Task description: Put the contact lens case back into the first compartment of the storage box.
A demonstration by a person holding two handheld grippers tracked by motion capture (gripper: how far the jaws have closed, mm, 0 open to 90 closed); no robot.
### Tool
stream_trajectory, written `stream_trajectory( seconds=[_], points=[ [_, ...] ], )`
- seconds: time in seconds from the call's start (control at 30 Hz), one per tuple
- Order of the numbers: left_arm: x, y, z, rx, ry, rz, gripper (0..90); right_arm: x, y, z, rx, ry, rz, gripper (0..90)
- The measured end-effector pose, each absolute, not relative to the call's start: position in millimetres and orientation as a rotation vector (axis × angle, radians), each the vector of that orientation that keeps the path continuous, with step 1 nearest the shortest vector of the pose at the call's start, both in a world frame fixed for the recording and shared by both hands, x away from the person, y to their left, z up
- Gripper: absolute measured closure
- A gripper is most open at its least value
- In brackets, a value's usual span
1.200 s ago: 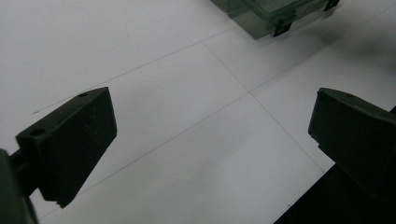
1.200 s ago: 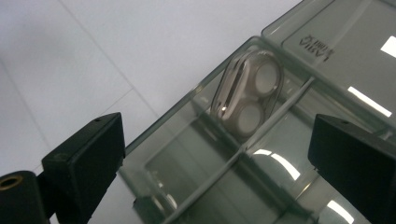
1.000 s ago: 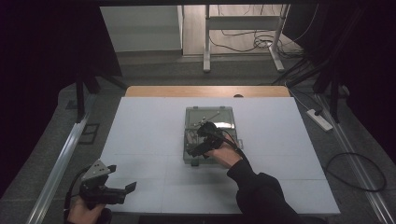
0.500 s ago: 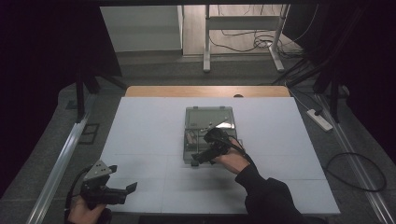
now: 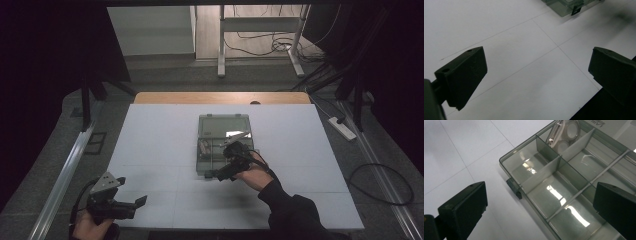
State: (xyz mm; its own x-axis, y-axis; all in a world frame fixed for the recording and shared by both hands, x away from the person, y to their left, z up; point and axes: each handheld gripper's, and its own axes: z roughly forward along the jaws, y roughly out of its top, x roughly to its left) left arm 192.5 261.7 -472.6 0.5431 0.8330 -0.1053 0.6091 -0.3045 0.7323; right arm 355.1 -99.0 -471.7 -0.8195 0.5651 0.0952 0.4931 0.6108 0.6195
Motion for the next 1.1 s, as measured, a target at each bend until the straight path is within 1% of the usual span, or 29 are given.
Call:
stream_trajectory(
  seconds=[1.1],
  points=[
    [192,262,-472,2.028,1.161,0.384,1.9,332,-141,-463,0.909,2.702,1.003,0.0]
  ],
)
